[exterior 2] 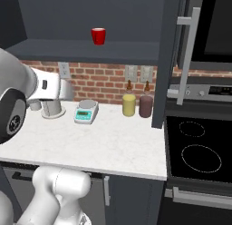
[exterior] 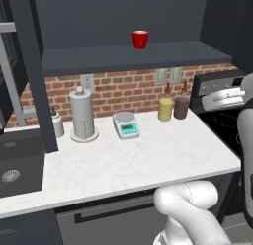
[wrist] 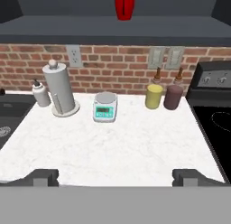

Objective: Gather all objects into one cabinet and sort the glasses and bowls to opposite sides.

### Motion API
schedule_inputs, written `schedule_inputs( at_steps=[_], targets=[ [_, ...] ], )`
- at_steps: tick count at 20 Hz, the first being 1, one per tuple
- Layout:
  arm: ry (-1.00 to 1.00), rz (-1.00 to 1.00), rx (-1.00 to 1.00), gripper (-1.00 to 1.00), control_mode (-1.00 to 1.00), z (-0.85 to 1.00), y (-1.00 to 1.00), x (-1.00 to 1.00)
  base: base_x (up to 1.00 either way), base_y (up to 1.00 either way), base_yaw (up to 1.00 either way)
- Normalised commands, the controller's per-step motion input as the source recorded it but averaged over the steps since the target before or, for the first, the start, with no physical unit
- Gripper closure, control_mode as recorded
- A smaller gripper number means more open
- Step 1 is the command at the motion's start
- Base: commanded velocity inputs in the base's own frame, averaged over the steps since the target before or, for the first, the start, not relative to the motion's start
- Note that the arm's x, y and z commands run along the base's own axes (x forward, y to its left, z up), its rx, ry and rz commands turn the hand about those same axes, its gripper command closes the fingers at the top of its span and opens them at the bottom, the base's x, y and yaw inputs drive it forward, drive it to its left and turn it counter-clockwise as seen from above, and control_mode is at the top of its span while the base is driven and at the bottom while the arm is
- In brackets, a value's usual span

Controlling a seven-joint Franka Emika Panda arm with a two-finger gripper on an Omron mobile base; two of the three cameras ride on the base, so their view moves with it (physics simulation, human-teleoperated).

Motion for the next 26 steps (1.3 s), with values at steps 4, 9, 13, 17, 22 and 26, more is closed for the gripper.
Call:
schedule_inputs(
  at_steps=[4, 9, 13, 17, 22, 26],
  targets=[
    [-0.36, 0.11, 0.00, -1.00, -1.00, 0.33, 0.03, 0.16, 0.00, 0.00, 0.00],
    [-0.33, 0.01, 0.00, -1.00, -1.00, 0.34, 0.08, 0.26, 0.00, 0.00, 0.00],
    [-0.26, 0.00, 0.00, -1.00, -1.00, 0.27, 0.16, 0.39, 0.00, 0.00, 0.00],
    [-0.21, -0.01, 0.00, -1.00, -1.00, 0.18, 0.27, 0.41, 0.00, 0.00, 0.00],
    [-0.13, 0.00, 0.00, -1.00, -1.00, 0.10, 0.22, 0.22, 0.00, 0.00, 0.00],
    [-0.05, 0.00, 0.00, -1.00, -1.00, 0.00, 0.00, 0.14, 0.00, 0.00, 0.00]
  ],
)
